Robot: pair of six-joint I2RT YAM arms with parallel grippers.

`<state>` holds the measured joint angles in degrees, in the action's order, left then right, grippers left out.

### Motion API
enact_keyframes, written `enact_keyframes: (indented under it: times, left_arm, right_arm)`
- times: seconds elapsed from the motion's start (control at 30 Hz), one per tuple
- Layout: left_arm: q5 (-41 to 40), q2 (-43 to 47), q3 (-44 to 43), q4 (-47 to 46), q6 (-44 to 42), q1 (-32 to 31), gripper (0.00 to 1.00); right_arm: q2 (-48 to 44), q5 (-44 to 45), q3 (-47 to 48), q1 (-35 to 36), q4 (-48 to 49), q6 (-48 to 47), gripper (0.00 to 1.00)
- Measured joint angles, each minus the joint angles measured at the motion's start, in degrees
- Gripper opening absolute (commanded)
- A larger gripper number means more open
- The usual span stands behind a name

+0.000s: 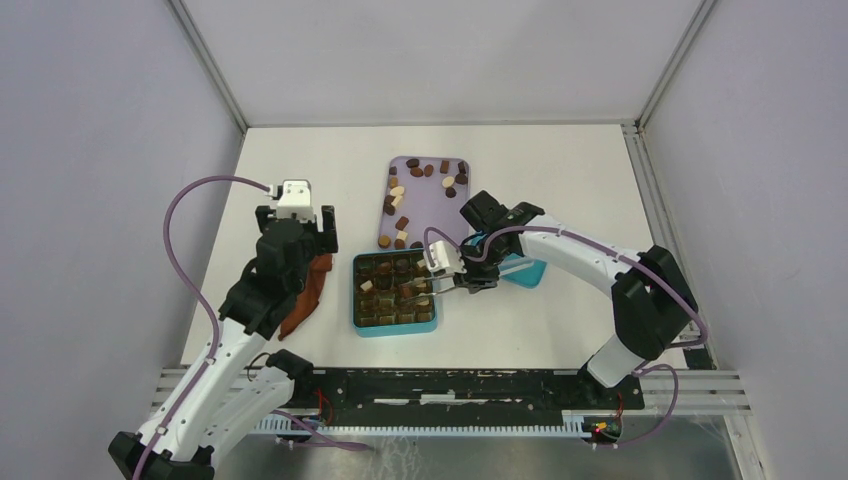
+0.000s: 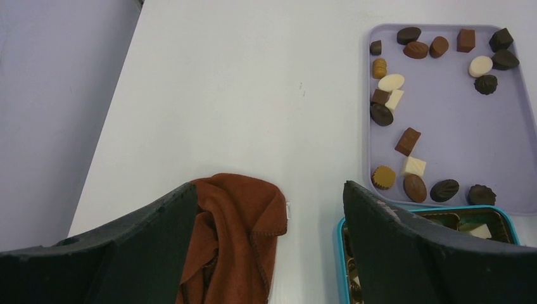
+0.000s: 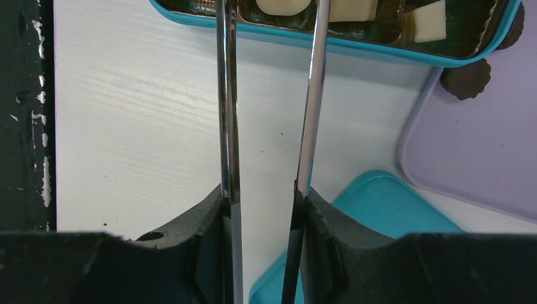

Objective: Pack the chocolate
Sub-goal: Place the fake chocolate in the packing box.

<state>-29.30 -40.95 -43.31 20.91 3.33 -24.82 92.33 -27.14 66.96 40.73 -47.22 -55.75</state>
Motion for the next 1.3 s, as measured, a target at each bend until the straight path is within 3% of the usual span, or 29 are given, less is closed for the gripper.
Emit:
enact_keyframes:
  times: [0.17, 0.4, 0.63, 1.1, 1.3]
  left_arm:
    - [0.59, 0.0, 0.0, 0.0, 0.0, 0.0, 0.9]
    - [1.01, 0.0, 0.0, 0.0, 0.0, 0.0, 0.9]
    - [1.01, 0.0, 0.0, 0.0, 0.0, 0.0, 0.9]
    - [1.03, 0.0, 0.0, 0.0, 0.0, 0.0, 0.9]
    - [1.03, 0.09, 0.0, -0.02, 0.0, 0.0, 0.9]
  right_arm:
    - [1.29, 1.03, 0.11, 0.83, 0.0, 0.17, 0.22]
    - [1.51, 1.88, 0.61, 1.77, -0.02, 0.57, 0.4]
    - [1.51, 2.29, 0.79, 1.92, 0.0, 1.53, 0.5]
    - [1.51, 0.57, 4.15, 1.38, -1.57, 2.47, 0.49]
    - [1.51, -4.61, 8.81, -3.78, -3.34, 2.62, 0.48]
